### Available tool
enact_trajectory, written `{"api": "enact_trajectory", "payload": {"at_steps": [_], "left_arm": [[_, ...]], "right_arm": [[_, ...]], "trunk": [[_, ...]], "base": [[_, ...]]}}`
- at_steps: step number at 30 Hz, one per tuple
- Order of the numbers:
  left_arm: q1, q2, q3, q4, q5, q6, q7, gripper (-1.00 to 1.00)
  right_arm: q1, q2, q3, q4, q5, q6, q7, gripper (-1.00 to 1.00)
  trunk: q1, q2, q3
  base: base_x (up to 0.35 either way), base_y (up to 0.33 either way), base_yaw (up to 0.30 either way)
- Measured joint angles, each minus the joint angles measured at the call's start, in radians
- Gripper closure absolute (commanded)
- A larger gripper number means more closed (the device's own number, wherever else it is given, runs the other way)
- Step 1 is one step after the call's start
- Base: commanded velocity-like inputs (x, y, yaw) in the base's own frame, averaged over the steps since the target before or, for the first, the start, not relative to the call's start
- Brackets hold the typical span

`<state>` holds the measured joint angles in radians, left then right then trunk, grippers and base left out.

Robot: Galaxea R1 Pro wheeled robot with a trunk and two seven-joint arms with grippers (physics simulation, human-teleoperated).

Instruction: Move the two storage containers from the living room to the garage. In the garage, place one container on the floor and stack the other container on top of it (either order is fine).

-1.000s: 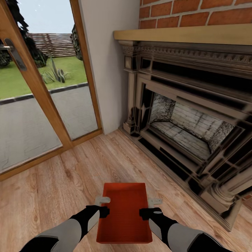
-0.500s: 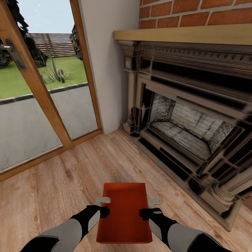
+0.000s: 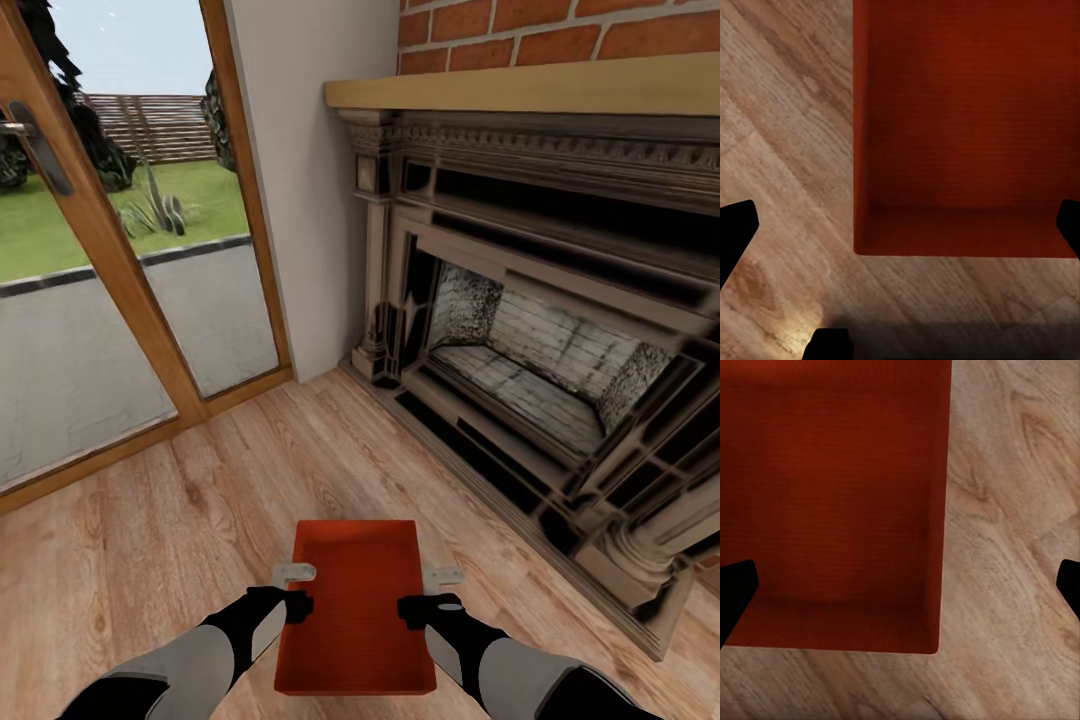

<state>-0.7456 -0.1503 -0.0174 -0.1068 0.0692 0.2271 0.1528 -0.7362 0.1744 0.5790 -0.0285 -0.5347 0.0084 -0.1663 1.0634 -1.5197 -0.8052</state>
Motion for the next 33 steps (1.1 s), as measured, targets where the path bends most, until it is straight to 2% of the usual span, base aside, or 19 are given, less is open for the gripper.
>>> {"api": "enact_trajectory", "payload": {"at_steps": [10,33], "left_arm": [[0.000,0.001,0.001,0.000,0.000,-0.001,-0.001,-1.00],[0.000,0.002,0.001,0.000,0.000,0.001,0.001,-1.00]], "right_arm": [[0.000,0.000,0.000,0.000,0.000,0.002,-0.003,-1.00],[0.000,0.000,0.000,0.000,0.002,0.001,-0.001,-1.00]], "trunk": [[0.000,0.000,0.000],[0.088,-0.161,-0.072]], "base": [[0.000,0.000,0.000],[0.000,0.000,0.000]]}}
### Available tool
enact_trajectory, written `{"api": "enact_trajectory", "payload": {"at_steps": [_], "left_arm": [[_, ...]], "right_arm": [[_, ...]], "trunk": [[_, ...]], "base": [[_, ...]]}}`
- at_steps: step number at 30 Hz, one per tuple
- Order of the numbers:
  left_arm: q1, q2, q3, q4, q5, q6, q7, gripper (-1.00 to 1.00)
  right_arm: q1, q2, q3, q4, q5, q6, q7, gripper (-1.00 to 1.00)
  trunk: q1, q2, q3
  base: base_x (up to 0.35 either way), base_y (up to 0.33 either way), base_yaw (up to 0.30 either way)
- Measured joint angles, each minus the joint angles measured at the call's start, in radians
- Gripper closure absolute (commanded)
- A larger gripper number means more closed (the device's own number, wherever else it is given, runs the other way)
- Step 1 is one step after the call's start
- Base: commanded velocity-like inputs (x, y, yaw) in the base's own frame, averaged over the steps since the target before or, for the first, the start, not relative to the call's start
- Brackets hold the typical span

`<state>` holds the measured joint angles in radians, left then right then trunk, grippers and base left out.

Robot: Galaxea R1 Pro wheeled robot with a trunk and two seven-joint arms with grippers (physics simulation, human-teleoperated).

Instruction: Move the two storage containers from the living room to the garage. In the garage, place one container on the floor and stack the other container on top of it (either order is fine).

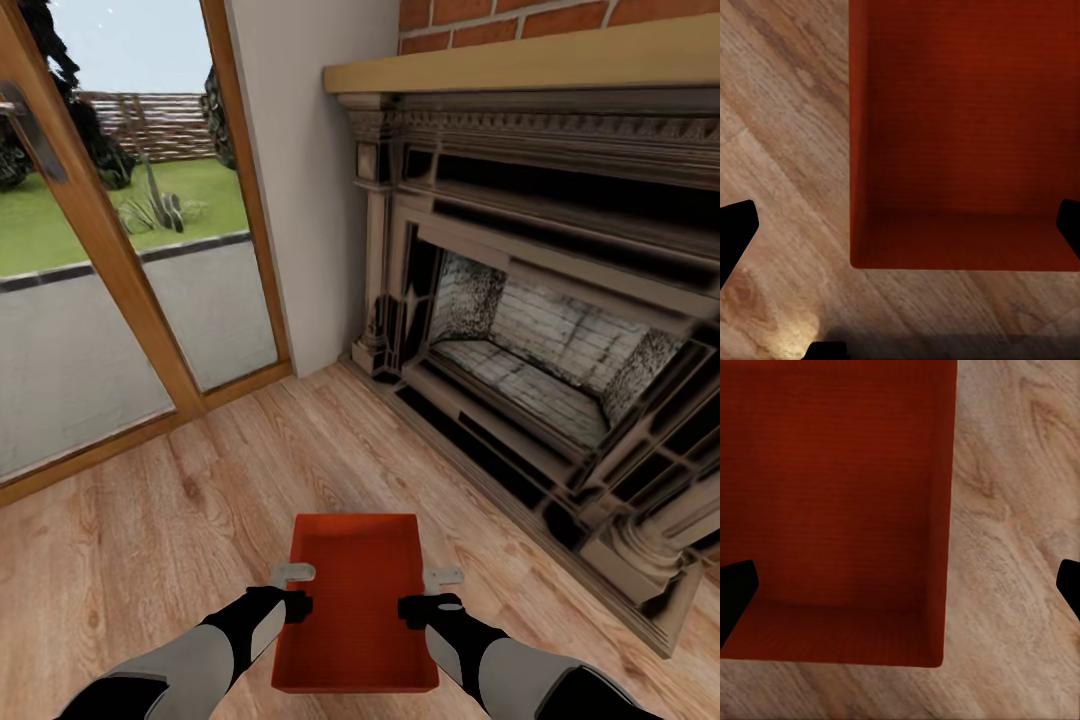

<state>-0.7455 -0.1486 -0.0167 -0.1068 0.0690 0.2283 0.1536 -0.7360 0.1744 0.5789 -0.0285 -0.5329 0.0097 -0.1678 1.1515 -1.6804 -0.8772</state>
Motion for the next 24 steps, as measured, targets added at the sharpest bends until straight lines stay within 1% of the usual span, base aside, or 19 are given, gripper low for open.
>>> {"api": "enact_trajectory", "payload": {"at_steps": [3,12,16,18,24], "left_arm": [[0.000,0.001,0.000,-0.001,-0.001,0.000,0.000,-1.00],[0.000,0.003,-0.002,-0.008,-0.002,-0.003,0.001,-1.00],[0.000,0.005,-0.002,-0.009,-0.003,-0.006,-0.001,-1.00],[0.000,0.007,-0.003,-0.008,-0.003,-0.007,-0.001,-1.00],[0.000,0.008,-0.003,-0.006,-0.003,-0.005,-0.001,-1.00]], "right_arm": [[0.000,0.000,0.000,0.000,0.000,-0.001,0.000,-1.00],[0.000,0.000,0.001,0.000,0.001,-0.007,-0.002,-1.00],[0.000,-0.014,0.001,0.000,-0.001,-0.008,-0.002,-1.00],[0.000,-0.019,0.001,0.000,-0.001,-0.008,-0.002,-1.00],[0.000,-0.020,0.002,0.000,-0.001,-0.008,-0.002,-1.00]], "trunk": [[0.012,-0.021,-0.009],[0.012,-0.021,-0.009],[0.012,-0.021,-0.009],[0.019,-0.035,-0.016],[0.042,-0.077,-0.034]], "base": [[0.000,0.000,0.000],[0.000,0.000,0.000],[0.000,0.000,0.000],[0.000,0.000,0.000],[0.000,0.000,0.000]]}}
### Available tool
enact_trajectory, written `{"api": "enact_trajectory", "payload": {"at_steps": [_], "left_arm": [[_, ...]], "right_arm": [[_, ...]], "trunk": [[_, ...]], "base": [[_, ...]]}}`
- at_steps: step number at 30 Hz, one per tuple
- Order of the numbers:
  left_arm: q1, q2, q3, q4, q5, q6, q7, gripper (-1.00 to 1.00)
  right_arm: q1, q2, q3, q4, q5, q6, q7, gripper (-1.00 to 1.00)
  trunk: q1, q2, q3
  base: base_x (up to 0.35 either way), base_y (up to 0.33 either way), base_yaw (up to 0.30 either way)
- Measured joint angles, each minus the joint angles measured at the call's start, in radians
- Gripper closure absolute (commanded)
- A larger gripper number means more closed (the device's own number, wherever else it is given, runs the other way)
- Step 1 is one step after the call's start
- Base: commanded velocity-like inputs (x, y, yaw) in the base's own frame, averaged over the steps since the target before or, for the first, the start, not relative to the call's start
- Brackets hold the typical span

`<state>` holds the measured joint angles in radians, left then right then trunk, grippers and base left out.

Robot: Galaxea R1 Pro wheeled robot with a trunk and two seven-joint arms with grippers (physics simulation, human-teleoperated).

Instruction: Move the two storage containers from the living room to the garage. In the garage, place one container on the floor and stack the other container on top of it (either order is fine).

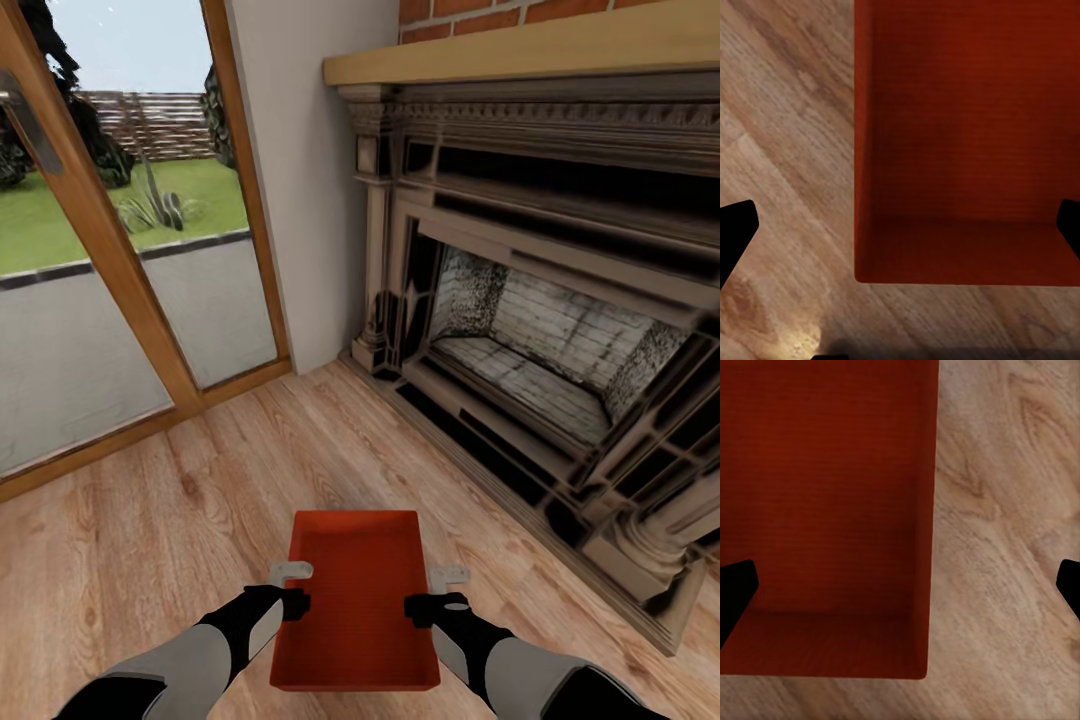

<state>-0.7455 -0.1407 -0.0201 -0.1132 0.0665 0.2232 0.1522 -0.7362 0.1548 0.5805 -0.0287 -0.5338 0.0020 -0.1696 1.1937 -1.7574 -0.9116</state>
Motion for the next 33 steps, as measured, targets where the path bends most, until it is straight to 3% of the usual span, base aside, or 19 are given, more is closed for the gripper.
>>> {"api": "enact_trajectory", "payload": {"at_steps": [5,10,33], "left_arm": [[0.000,0.002,0.001,0.007,0.001,0.000,0.001,-1.00],[0.000,0.008,0.001,0.011,0.003,-0.003,0.000,-1.00],[0.000,0.012,0.001,0.011,0.004,-0.002,0.000,-1.00]], "right_arm": [[0.000,0.000,-0.001,0.000,0.000,0.001,0.000,-1.00],[0.000,0.003,-0.001,0.000,0.000,0.001,0.000,-1.00],[0.000,-0.002,-0.001,0.000,-0.001,0.001,0.000,-1.00]], "trunk": [[0.019,-0.035,-0.016],[0.019,-0.035,-0.016],[0.107,-0.196,-0.088]], "base": [[0.000,0.000,0.000],[0.000,0.000,0.000],[0.000,0.000,0.000]]}}
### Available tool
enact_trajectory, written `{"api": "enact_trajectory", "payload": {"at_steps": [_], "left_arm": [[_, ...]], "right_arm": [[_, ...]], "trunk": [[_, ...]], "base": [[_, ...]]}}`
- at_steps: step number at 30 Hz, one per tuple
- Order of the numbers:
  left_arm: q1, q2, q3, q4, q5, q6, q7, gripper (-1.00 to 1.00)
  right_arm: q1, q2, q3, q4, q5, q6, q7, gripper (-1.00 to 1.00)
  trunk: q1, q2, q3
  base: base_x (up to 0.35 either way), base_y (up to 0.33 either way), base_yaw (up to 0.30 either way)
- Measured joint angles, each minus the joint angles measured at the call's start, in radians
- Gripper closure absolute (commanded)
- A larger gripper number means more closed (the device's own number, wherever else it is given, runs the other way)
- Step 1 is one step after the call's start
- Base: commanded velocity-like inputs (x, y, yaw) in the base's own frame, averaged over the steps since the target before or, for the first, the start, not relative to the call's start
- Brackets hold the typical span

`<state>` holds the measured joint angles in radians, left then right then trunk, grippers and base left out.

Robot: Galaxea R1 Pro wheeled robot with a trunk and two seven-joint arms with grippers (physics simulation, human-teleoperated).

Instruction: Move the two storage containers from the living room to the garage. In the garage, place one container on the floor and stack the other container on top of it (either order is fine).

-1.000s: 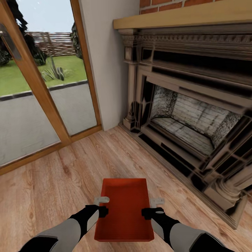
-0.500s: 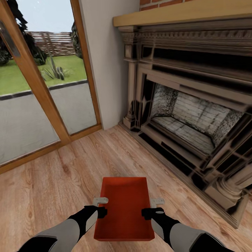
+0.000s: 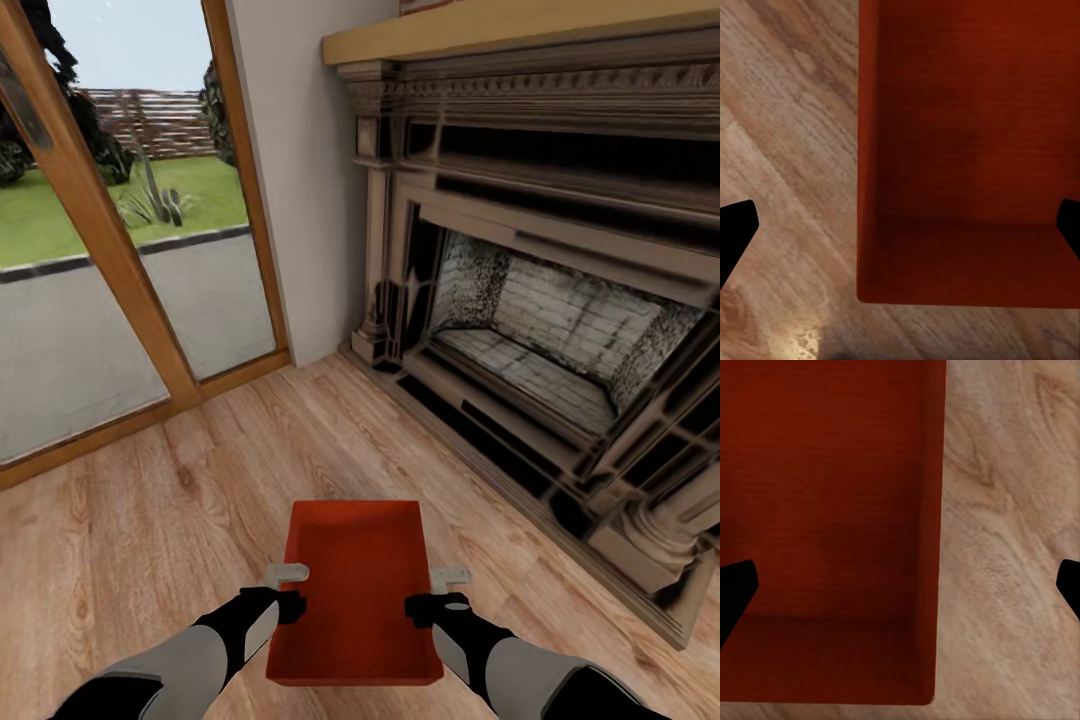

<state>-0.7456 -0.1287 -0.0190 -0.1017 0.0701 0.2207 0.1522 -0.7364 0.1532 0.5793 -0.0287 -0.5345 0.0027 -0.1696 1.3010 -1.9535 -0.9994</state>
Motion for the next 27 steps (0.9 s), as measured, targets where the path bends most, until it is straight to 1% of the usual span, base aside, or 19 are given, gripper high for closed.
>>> {"api": "enact_trajectory", "payload": {"at_steps": [1,7,9,13,18,25,27], "left_arm": [[0.000,0.000,0.000,0.000,0.000,0.000,0.000,-1.00],[0.000,0.001,0.001,-0.001,-0.001,0.000,0.001,-1.00],[0.000,0.008,0.002,-0.002,-0.001,0.001,0.001,-1.00],[0.000,0.033,0.000,-0.009,-0.003,0.003,-0.001,-1.00],[0.000,0.042,0.000,-0.013,-0.004,0.002,-0.002,-1.00],[0.000,0.039,-0.001,-0.013,-0.005,0.003,-0.002,-1.00],[0.000,0.039,-0.001,-0.014,-0.005,0.002,-0.001,-1.00]], "right_arm": [[0.000,0.000,0.000,0.000,0.000,0.000,0.000,-1.00],[0.000,0.000,0.001,0.000,0.001,-0.001,0.000,-1.00],[0.000,0.001,0.000,0.000,0.001,-0.001,0.000,-1.00],[0.000,0.000,0.000,0.000,0.001,-0.001,0.000,-1.00],[0.000,0.001,0.000,0.000,0.001,-0.001,0.000,-1.00],[0.000,0.001,0.000,0.000,0.001,-0.001,0.000,-1.00],[0.000,0.000,0.000,0.000,0.001,-0.001,0.000,-1.00]], "trunk": [[0.004,-0.007,-0.003],[0.004,-0.007,-0.003],[0.004,-0.007,-0.003],[0.004,-0.007,-0.003],[0.004,-0.007,-0.003],[0.031,-0.056,-0.025],[0.031,-0.056,-0.025]], "base": [[0.000,0.000,0.000],[0.000,0.000,0.000],[0.000,0.000,0.000],[0.000,0.000,0.000],[0.000,0.000,0.000],[0.000,0.000,0.000],[0.000,0.000,0.000]]}}
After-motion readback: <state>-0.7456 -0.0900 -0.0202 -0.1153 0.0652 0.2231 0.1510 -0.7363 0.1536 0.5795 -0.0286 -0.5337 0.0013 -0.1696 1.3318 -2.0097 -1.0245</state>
